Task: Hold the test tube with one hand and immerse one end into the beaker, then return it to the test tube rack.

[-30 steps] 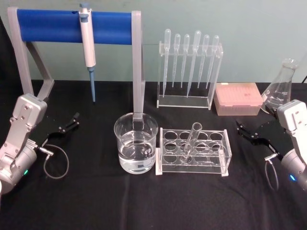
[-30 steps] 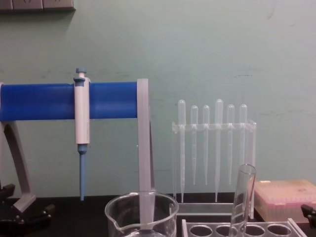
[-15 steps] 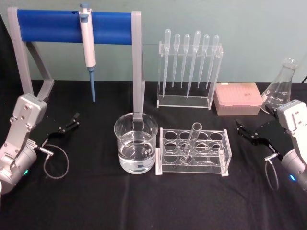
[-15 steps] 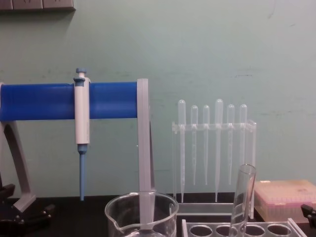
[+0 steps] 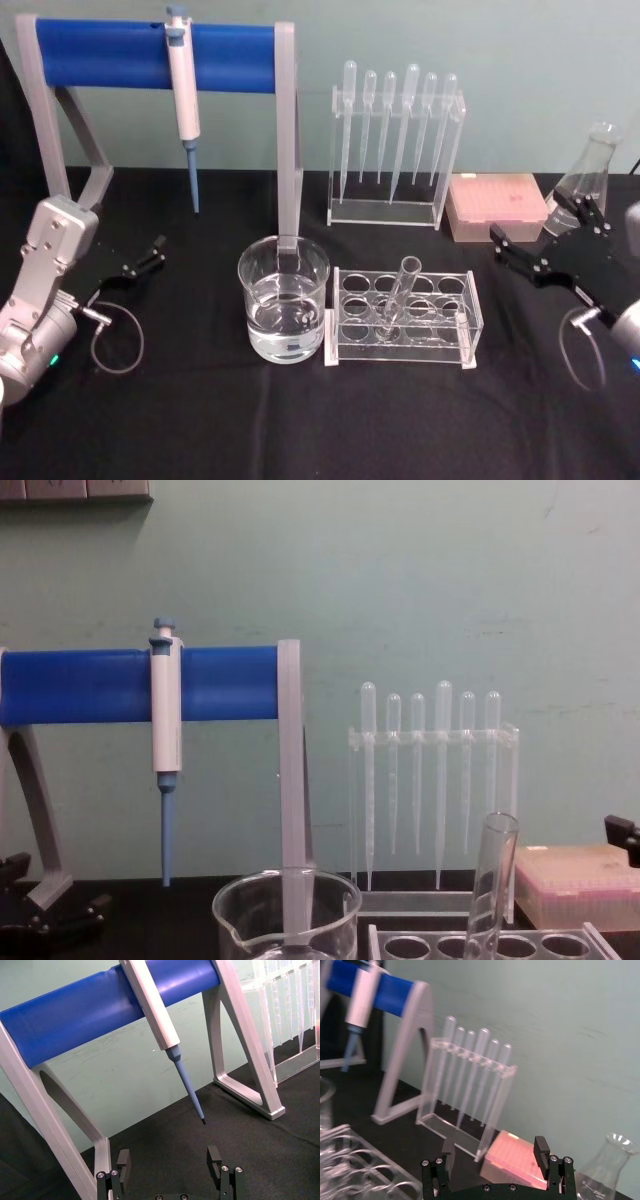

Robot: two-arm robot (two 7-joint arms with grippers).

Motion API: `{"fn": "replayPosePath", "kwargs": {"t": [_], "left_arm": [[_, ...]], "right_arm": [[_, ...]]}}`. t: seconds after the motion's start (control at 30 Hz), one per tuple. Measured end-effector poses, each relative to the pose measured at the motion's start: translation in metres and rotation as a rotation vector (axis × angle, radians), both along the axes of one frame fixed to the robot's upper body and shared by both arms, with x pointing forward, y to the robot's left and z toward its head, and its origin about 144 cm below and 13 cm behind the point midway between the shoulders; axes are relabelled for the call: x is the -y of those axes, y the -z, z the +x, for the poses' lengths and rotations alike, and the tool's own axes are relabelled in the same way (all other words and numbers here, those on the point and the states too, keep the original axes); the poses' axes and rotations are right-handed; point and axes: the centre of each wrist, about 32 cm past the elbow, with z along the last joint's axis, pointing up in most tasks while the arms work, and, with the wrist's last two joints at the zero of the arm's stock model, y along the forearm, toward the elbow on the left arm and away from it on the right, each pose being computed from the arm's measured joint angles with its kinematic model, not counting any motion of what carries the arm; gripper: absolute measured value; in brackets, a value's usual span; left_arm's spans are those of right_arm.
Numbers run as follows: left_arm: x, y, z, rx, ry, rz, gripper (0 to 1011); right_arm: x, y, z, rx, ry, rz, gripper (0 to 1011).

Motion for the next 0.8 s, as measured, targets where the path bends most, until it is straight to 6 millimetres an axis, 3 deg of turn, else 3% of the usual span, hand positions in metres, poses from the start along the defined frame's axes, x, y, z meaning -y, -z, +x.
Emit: {"fn": "replayPosePath", "kwargs": {"t": [0.47,0.8], "left_arm": [[0.000,0.000,0.000,0.000,0.000,0.000,1000],[0.000,0.000,0.000,0.000,0.000,0.000,1000]], "right_arm": [[0.039,-0.012,-0.038,-0.060,-0.274,-0.015,1002],[0.039,-0.011,-0.028,-0.172,-0.517,0.029,1002]]}}
